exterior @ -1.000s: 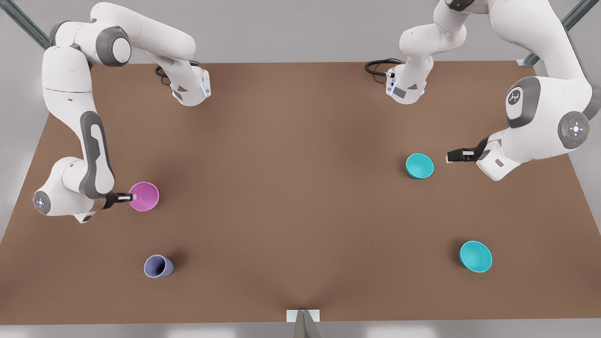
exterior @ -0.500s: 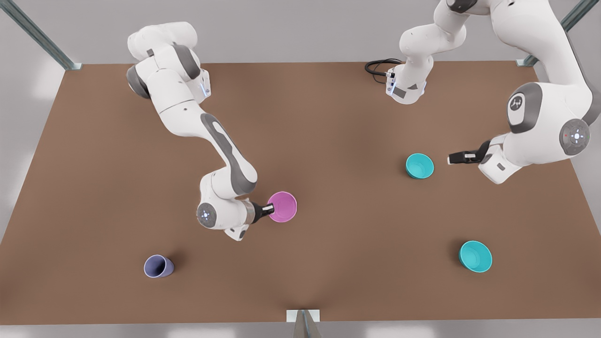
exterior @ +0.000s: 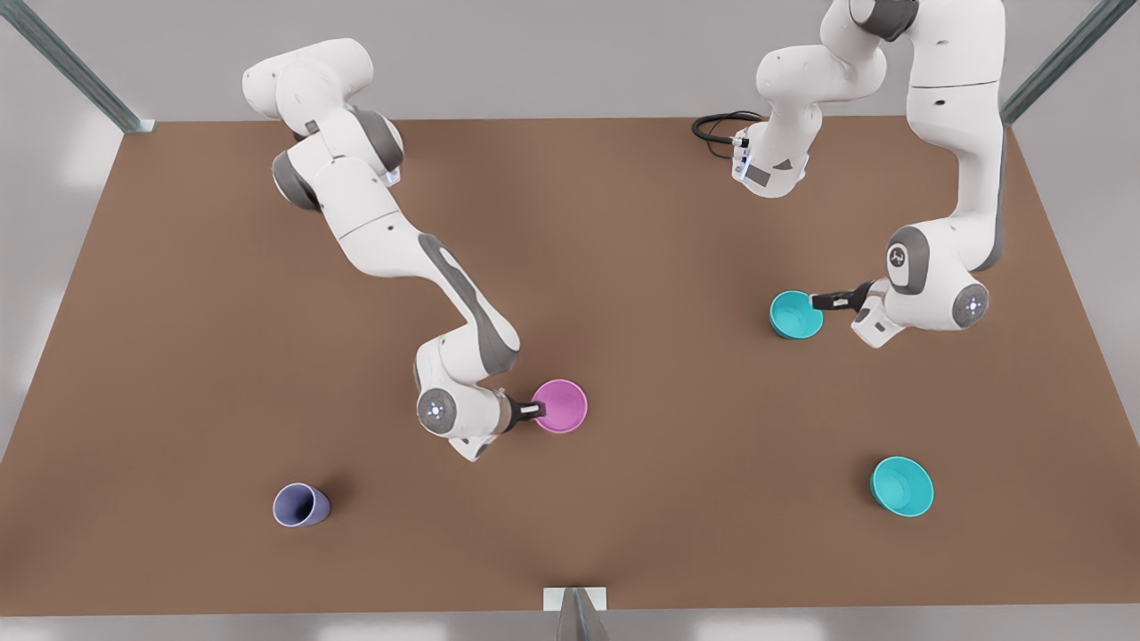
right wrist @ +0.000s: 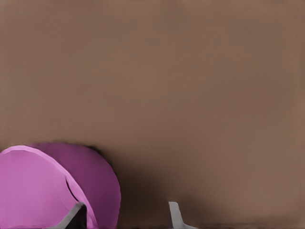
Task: Stack the blue bowl on the pink bowl
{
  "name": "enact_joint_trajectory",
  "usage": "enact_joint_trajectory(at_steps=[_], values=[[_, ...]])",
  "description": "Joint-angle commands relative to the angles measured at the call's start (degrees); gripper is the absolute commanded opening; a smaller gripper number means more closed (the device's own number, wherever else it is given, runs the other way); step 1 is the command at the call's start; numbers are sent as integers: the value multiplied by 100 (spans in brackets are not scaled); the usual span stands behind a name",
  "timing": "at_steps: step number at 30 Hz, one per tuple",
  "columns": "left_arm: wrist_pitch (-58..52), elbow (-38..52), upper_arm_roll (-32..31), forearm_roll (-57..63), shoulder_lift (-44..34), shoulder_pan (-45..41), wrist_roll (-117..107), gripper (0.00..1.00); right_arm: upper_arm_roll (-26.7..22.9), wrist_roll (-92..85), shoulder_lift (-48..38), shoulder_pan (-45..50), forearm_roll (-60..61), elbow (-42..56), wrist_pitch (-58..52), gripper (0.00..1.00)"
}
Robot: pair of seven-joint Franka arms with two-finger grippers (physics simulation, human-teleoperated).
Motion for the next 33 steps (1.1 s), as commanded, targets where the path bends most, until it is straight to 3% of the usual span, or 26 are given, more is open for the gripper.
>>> enact_joint_trajectory(at_steps=[1,5,9,10,11,12,14,17,20,23,26,29,30,32,33], values=[[1061,-91,1,-159,78,2,1746,100,4,588,-134,-131,339,2,-723,100],[1192,-187,1,-291,385,2,1746,100,-58,536,-1101,-1177,-161,-94,-3254,100],[1271,-196,1,-318,623,-7,1746,100,-49,114,-2296,-1863,-1832,-68,-4661,100],[1271,-187,1,-318,623,-7,1746,90,-40,105,-2507,-1863,-1990,-15,-5039,100],[1271,-187,1,-326,675,-7,1746,68,-23,114,-2902,-1863,-2069,2,-5320,100],[1271,-187,1,-335,684,-7,1746,61,-49,114,-3210,-1863,-2078,2,-5522,100],[1298,-187,1,-344,772,-7,1746,52,-31,26,-3702,-1881,-2342,-6,-5839,100],[1394,-187,1,-344,834,-7,1746,50,-49,35,-3949,-1889,-2430,-173,-5857,100],[1377,-134,1,-344,798,-7,1737,21,-23,26,-4002,-1977,-2421,-252,-5822,100],[1333,76,1,-457,763,-156,1536,21,-14,17,-4125,-2004,-2421,-323,-5778,100],[647,735,9,-485,254,-1200,-729,21,4,17,-4142,-2083,-2412,-402,-5778,100],[612,1691,-209,-485,507,-2116,-3068,21,4,17,-4134,-2083,-2412,-402,-5778,100],[218,2527,-465,-432,1017,-2178,-3843,21,-5,17,-4116,-2083,-2412,-402,-5786,100],[-1205,5021,-456,-300,2361,-2511,-4941,21,-5,17,-4098,-2083,-2412,-402,-5786,100],[-1409,5859,-456,-326,2863,-2652,-5338,21,-5,17,-4090,-2083,-2412,-402,-5786,100]])
